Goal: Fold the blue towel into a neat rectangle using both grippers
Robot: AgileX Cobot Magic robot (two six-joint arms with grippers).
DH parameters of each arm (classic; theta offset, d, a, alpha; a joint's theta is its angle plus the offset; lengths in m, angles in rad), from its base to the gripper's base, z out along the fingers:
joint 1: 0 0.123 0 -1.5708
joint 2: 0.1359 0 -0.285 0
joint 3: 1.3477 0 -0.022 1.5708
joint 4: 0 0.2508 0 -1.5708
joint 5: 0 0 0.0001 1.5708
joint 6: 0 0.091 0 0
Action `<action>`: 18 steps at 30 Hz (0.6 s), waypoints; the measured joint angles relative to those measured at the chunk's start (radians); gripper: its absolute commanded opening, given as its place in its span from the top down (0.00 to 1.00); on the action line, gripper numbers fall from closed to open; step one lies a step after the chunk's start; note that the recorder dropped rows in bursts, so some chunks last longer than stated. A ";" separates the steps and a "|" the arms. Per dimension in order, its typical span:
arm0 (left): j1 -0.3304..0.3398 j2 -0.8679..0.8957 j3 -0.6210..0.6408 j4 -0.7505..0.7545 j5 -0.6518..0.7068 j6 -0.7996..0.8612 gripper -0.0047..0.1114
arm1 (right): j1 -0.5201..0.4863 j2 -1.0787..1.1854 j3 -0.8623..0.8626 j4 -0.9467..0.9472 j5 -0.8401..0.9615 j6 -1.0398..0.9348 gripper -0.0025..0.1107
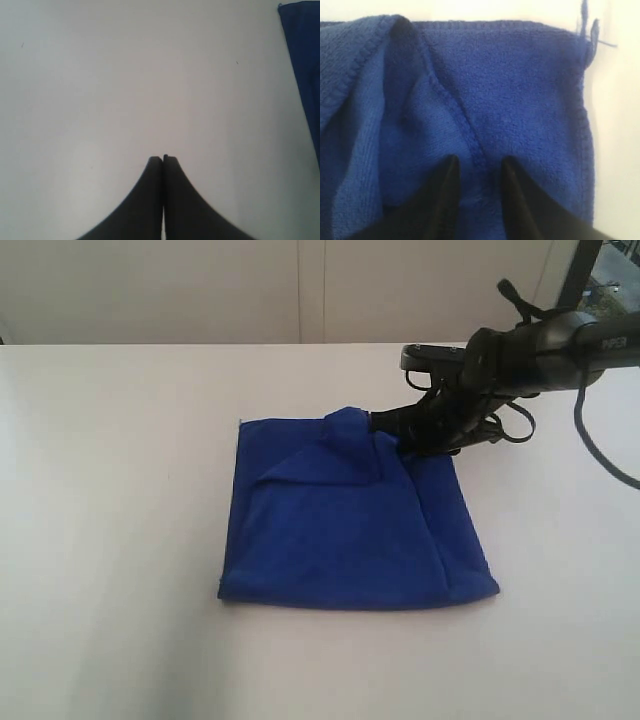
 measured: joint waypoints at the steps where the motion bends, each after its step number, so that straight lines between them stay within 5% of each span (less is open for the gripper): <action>1: 0.000 0.000 0.000 0.000 0.000 0.000 0.96 | 0.000 0.000 0.000 0.000 -0.001 0.000 0.79; 18: 0.000 0.000 0.000 0.000 0.000 0.000 0.96 | 0.000 -0.014 0.000 -0.002 -0.006 0.000 0.81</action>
